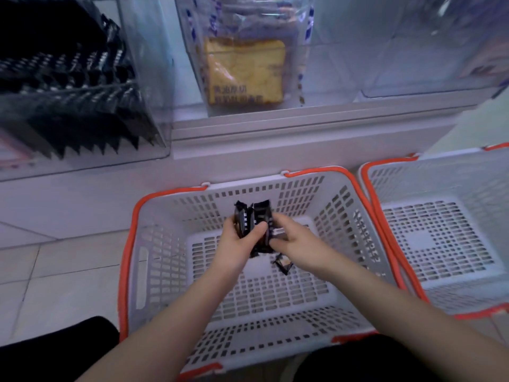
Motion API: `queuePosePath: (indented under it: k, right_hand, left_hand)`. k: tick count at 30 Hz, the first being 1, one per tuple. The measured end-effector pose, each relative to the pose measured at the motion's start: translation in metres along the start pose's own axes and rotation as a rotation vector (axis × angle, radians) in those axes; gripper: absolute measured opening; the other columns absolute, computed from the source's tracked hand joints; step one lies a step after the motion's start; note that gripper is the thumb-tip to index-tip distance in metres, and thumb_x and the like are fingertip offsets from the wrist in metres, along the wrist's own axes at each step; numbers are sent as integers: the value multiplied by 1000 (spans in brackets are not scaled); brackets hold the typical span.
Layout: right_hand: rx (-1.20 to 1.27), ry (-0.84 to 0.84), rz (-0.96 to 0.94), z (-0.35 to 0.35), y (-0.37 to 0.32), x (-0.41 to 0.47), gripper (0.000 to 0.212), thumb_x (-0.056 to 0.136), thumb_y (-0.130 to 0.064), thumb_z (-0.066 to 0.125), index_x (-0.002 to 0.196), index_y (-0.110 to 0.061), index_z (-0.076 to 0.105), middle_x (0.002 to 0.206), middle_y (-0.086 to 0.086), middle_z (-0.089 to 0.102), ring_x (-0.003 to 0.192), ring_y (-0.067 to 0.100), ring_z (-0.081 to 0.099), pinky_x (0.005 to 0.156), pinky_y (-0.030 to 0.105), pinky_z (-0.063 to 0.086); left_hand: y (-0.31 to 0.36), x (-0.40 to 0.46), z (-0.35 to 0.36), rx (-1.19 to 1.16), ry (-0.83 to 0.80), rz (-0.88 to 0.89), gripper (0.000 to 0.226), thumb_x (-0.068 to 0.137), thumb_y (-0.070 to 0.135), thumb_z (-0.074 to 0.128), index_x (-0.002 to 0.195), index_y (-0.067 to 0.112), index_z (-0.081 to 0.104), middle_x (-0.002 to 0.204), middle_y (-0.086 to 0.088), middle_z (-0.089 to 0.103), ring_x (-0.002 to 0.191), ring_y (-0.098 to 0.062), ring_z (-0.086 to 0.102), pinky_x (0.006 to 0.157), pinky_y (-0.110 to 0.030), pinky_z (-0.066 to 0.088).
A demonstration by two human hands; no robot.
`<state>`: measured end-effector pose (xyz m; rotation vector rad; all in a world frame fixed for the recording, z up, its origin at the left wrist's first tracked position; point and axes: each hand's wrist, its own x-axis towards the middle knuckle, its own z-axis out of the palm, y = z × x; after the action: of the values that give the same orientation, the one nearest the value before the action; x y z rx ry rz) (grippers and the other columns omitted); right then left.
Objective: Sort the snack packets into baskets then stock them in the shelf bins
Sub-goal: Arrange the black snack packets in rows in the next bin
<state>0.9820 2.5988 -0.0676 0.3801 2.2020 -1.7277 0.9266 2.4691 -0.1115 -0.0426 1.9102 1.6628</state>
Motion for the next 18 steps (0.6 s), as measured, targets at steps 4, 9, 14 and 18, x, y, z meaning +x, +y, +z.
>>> queuePosePath:
  k: [4,9,14,18]
  right_hand:
    - [114,-264,114,-7,22,5,49,94,1,41,128,-33,47,129,-8,54,112,5,56,91,22,45]
    - [-105,131,366,-23,94,43,25,98,-17,45,120,-12,56,127,7,56,108,20,56,88,30,45]
    - [-499,75,434,-36,167,71,25,96,-11,44,117,-8,58,123,14,58,109,27,55,85,29,43]
    - [-816,-149,322,-34,203,84,61,92,0,46,146,-18,24,155,6,18,138,27,25,107,37,35]
  left_hand:
    - [-19,9,-15,192,-3,-3,53,77,34,73,118,31,40,95,20,56,83,3,58,57,-11,48]
    - [-55,31,-29,352,-30,-129,58,81,34,69,129,20,38,96,16,53,80,-1,56,60,-17,48]
    - [-94,53,-40,279,45,-329,54,84,23,67,129,14,39,101,6,56,77,-3,57,46,-11,48]
    - [-114,65,-44,349,96,-398,54,84,26,68,128,13,41,117,-6,57,85,-14,59,59,-19,50]
